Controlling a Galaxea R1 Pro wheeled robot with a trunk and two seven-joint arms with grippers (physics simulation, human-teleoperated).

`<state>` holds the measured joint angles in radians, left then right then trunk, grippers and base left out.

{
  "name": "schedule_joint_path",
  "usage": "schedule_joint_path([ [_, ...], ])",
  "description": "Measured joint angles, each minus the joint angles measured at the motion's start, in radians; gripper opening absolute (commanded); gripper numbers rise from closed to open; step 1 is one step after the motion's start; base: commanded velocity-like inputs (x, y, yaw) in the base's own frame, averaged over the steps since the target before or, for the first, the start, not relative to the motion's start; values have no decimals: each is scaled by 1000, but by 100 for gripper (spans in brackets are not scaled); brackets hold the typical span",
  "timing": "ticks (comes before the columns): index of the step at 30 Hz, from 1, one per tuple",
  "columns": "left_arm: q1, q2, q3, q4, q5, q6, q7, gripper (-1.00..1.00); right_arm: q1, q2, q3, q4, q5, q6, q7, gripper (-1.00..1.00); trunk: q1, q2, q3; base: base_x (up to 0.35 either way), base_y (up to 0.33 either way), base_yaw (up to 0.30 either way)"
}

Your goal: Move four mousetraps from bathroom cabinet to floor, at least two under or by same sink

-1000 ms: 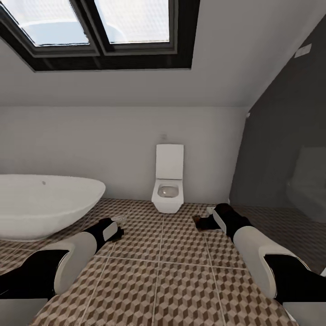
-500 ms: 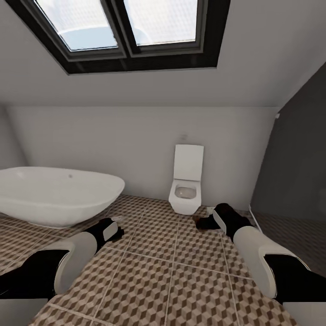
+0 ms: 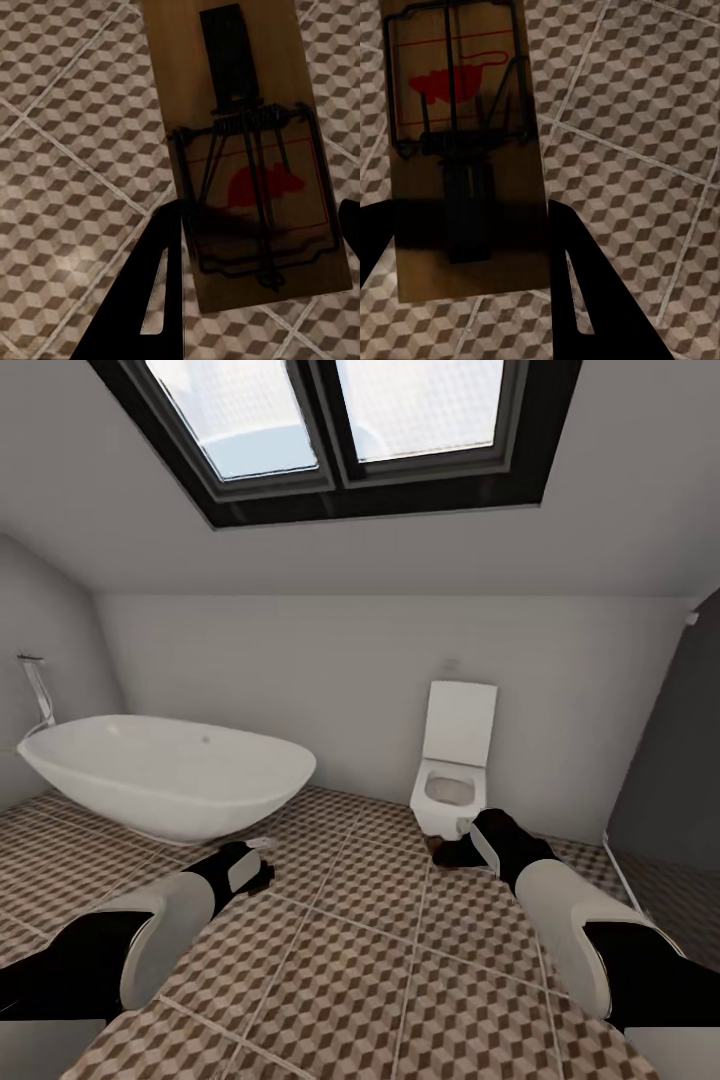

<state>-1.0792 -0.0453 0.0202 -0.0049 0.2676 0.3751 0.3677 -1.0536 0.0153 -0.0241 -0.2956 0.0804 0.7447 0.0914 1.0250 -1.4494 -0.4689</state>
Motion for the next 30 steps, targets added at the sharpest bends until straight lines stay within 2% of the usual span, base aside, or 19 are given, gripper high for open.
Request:
schedule_joint_path([
  [14,0,-3,0,-1,0,1,2,-100,0,0,0,0,0,0,0,-100,0,0,0,20,0,278],
  [30,0,-2,0,0,1,0,0,-100,0,0,0,0,0,0,1,-100,0,0,0,218,0,278],
])
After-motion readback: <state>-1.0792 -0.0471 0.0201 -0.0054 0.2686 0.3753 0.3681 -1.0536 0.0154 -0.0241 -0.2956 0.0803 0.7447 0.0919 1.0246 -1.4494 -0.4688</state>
